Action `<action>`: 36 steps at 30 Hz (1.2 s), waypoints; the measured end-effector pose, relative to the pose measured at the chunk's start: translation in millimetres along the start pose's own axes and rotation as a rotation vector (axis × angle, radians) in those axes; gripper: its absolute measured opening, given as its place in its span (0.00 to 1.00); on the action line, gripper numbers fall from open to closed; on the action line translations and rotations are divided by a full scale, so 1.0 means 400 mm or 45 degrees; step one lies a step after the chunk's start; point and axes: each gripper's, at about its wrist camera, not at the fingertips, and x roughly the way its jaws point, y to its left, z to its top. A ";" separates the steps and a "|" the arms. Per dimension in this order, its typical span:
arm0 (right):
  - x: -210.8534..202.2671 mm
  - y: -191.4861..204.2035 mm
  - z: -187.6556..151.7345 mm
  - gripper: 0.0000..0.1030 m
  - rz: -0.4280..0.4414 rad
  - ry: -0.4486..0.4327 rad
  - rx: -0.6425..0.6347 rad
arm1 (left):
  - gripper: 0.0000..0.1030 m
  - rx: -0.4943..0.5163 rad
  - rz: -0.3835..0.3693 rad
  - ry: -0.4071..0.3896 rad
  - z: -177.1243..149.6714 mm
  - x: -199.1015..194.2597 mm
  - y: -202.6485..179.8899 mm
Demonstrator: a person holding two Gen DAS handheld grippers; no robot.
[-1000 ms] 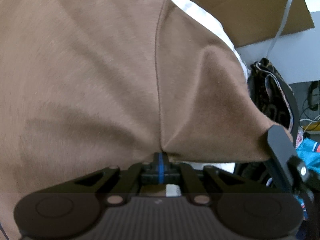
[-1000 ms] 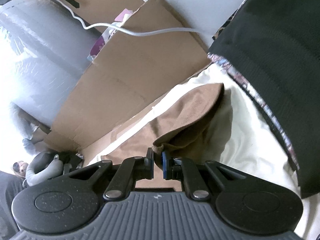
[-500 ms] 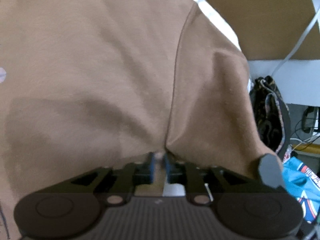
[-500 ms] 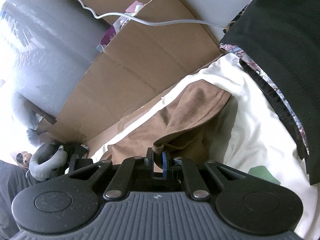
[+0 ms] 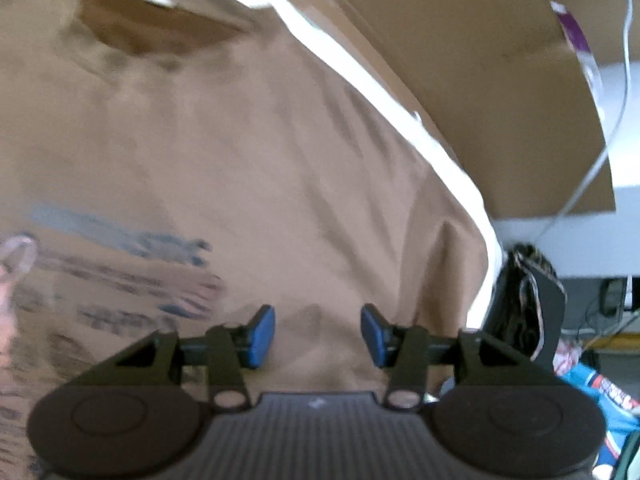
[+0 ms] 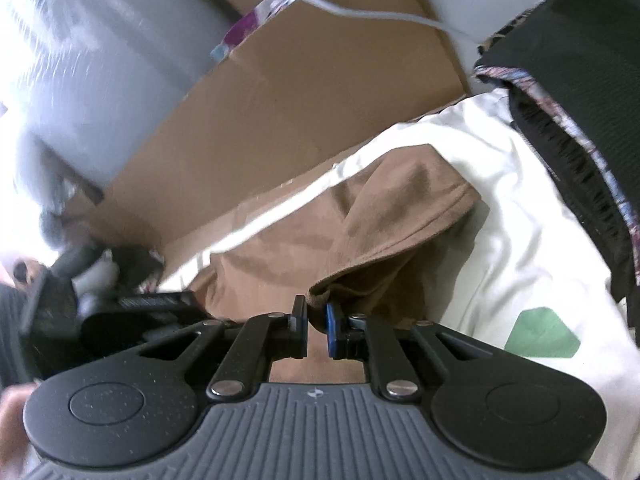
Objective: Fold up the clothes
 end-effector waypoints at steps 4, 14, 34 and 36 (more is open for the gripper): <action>0.032 0.045 -0.052 0.09 -0.051 0.054 -0.137 | 0.48 -0.015 0.006 -0.022 0.015 -0.047 0.039; 0.062 0.089 -0.150 0.39 -0.079 0.208 -0.266 | 0.51 -0.020 0.038 -0.045 0.009 -0.069 0.098; 0.033 -0.073 0.029 0.41 -0.412 -0.126 -0.212 | 0.51 0.071 0.029 -0.077 0.043 -0.033 0.097; 0.048 -0.085 0.037 0.41 -0.444 -0.141 -0.202 | 0.51 0.072 0.022 -0.076 0.042 -0.030 0.096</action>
